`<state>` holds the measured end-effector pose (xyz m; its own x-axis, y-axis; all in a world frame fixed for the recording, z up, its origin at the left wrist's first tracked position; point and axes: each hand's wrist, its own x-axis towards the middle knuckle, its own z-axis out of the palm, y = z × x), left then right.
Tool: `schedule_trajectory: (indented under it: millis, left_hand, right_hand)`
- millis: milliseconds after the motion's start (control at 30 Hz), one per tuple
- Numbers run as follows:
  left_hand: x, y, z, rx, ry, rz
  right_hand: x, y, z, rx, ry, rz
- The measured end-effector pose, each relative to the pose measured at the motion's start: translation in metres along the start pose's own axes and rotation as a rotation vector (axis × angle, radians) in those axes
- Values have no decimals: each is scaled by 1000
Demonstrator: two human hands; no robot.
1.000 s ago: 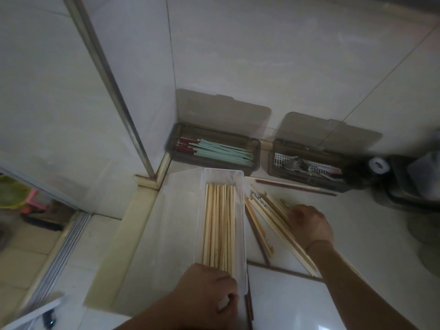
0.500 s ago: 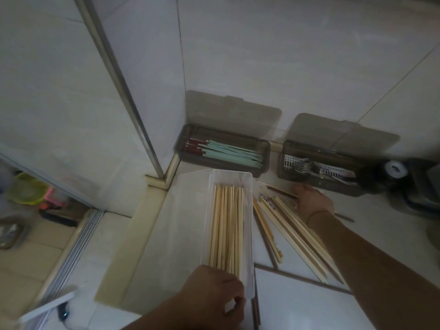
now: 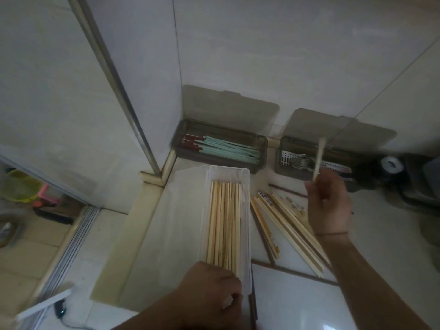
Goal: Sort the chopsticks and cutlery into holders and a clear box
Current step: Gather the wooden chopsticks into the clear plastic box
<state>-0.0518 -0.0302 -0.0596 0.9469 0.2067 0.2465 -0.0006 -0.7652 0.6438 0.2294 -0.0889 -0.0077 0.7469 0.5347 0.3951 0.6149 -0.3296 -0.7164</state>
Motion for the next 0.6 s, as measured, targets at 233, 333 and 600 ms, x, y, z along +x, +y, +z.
schedule_trajectory:
  millis: [233,333,600]
  left_hand:
    - [-3,-4,5,-4,65,63]
    - [-3,-4,5,0,81,59]
    - [-2,-2,5,16,94,41]
  right_hand:
    - [-62,-69,41,261,-257,-226]
    - [-82,-50,57,-240,-473,-475]
    - [-90,-34,56,-328,-629,-531]
